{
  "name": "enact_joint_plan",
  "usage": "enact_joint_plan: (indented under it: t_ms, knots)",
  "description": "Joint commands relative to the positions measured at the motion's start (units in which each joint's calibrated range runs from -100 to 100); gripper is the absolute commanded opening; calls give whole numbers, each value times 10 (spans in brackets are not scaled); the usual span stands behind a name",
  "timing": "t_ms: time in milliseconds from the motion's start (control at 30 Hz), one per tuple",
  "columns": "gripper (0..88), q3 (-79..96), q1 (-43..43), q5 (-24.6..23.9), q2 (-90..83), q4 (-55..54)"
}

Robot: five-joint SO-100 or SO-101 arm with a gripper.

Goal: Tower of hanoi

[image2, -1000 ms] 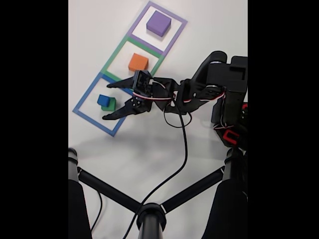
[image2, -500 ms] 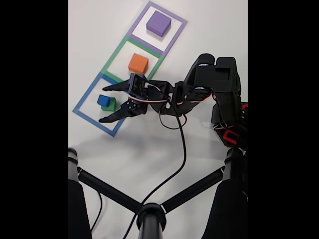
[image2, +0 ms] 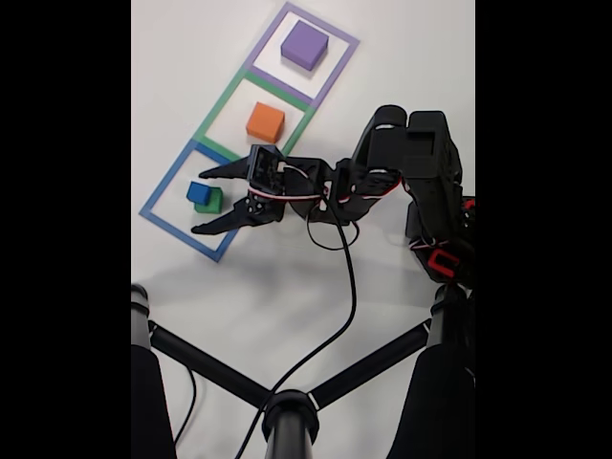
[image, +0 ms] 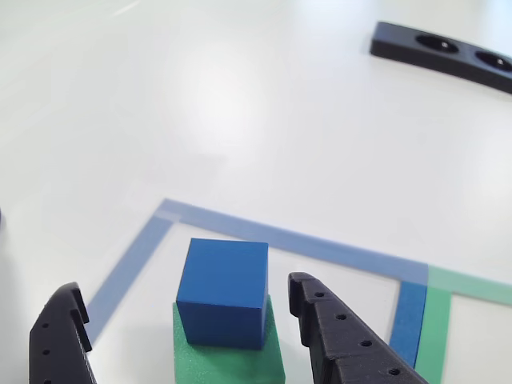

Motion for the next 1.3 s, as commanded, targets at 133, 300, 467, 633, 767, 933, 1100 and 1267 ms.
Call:
enact_joint_plan:
  t_ms: [133, 300, 467, 633, 767, 933, 1100, 1267]
  knots:
    - [259, -14, -10, 6, -4, -20]
    - [233, -14, -11, 6, -2, -21]
    - [205, -16, -12, 6, -2, -21]
    - [169, -19, -12, 6, 1, -22]
    - [133, -20, -12, 6, 2, -24]
    - [105, -20, -15, 6, 5, -30]
    - [60, -19, -18, 6, 5, -32]
    - [37, -16, -19, 6, 5, -37]
